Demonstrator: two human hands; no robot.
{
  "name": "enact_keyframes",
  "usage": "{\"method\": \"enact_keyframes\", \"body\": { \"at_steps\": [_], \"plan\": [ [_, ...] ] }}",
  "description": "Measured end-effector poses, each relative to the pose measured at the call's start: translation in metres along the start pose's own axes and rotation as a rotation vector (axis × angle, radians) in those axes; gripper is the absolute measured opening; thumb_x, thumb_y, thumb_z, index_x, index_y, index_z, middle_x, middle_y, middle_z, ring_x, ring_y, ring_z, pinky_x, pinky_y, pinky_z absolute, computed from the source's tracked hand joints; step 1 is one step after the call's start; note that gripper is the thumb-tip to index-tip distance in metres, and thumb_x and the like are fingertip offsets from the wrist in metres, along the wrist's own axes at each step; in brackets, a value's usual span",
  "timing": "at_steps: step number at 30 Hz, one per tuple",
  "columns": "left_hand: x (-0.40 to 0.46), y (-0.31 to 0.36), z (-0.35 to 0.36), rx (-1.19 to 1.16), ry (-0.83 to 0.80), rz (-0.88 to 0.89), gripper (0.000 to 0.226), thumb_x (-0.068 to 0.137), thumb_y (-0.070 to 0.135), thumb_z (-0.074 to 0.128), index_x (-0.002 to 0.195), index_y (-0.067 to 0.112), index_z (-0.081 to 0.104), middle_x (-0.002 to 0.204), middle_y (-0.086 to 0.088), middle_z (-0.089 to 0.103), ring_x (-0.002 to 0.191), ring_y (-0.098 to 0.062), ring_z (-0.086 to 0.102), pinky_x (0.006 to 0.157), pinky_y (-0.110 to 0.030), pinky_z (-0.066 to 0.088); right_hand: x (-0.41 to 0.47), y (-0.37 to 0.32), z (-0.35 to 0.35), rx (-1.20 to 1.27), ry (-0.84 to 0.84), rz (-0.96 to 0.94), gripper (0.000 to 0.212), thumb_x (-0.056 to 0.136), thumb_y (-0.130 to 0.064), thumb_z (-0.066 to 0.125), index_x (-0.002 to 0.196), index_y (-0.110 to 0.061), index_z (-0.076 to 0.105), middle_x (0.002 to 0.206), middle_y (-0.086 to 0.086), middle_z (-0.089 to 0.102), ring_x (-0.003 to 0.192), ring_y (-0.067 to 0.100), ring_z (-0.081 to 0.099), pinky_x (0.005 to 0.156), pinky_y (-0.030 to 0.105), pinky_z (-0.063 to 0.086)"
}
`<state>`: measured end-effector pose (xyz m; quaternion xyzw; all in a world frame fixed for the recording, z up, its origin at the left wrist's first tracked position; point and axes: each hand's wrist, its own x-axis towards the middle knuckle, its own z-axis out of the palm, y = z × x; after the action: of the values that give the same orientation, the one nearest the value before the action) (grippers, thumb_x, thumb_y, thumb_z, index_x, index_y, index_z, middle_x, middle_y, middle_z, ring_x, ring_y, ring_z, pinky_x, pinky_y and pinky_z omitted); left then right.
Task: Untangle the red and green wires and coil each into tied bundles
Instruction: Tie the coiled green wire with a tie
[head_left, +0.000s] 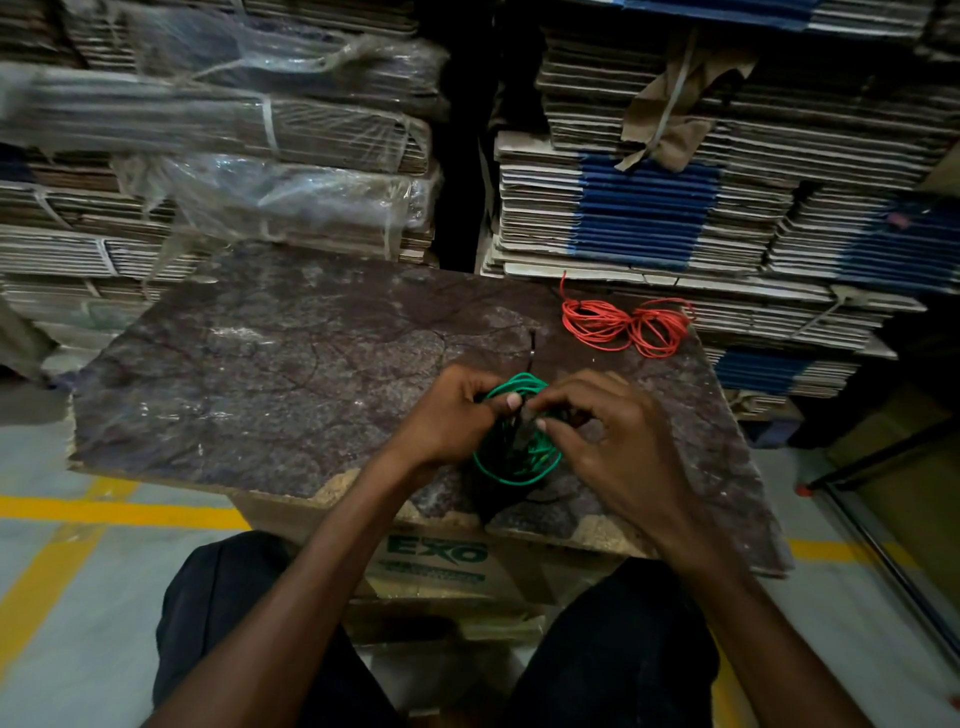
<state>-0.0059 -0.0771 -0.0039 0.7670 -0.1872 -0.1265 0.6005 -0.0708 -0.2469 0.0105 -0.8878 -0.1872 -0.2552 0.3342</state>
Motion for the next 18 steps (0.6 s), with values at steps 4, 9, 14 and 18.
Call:
{"method": "enact_keyframes", "body": {
  "at_steps": [4, 9, 14, 18],
  "plan": [
    [-0.002, 0.001, 0.001, -0.072, 0.010, -0.054, 0.021, 0.094, 0.002, 0.055, 0.091, -0.015, 0.067, 0.074, -0.012, 0.063, 0.073, -0.023, 0.049, 0.058, -0.026, 0.035, 0.000, 0.007, 0.002, -0.154, -0.027, -0.123, 0.027, 0.072, -0.002, 0.079, 0.095, -0.016, 0.075, 0.092, -0.001, 0.065, 0.082, 0.021, 0.056, 0.069, 0.036, 0.046],
    [-0.003, 0.006, 0.000, -0.124, 0.008, -0.085, 0.017, 0.094, 0.004, 0.056, 0.090, -0.006, 0.070, 0.083, -0.017, 0.064, 0.080, -0.027, 0.051, 0.072, -0.035, 0.040, 0.001, 0.008, 0.004, -0.156, 0.021, -0.182, 0.020, 0.079, -0.014, 0.078, 0.098, -0.017, 0.076, 0.091, 0.001, 0.063, 0.082, 0.022, 0.053, 0.067, 0.034, 0.044],
    [-0.004, 0.007, 0.000, -0.144, -0.015, -0.059, 0.022, 0.094, 0.003, 0.056, 0.098, -0.017, 0.066, 0.086, -0.021, 0.062, 0.081, -0.028, 0.049, 0.074, -0.038, 0.036, -0.001, 0.006, 0.007, -0.122, 0.065, -0.158, 0.012, 0.083, -0.014, 0.073, 0.094, -0.018, 0.077, 0.089, 0.000, 0.062, 0.082, 0.022, 0.052, 0.065, 0.036, 0.043],
    [-0.009, 0.011, 0.000, -0.139, -0.033, -0.028, 0.019, 0.094, 0.001, 0.054, 0.089, -0.011, 0.069, 0.070, -0.002, 0.071, 0.078, -0.022, 0.058, 0.069, -0.028, 0.048, -0.004, 0.004, 0.005, 0.148, 0.096, -0.049, 0.012, 0.084, -0.009, 0.072, 0.091, -0.018, 0.072, 0.089, -0.001, 0.063, 0.085, 0.022, 0.059, 0.069, 0.038, 0.046]
  ]
}}
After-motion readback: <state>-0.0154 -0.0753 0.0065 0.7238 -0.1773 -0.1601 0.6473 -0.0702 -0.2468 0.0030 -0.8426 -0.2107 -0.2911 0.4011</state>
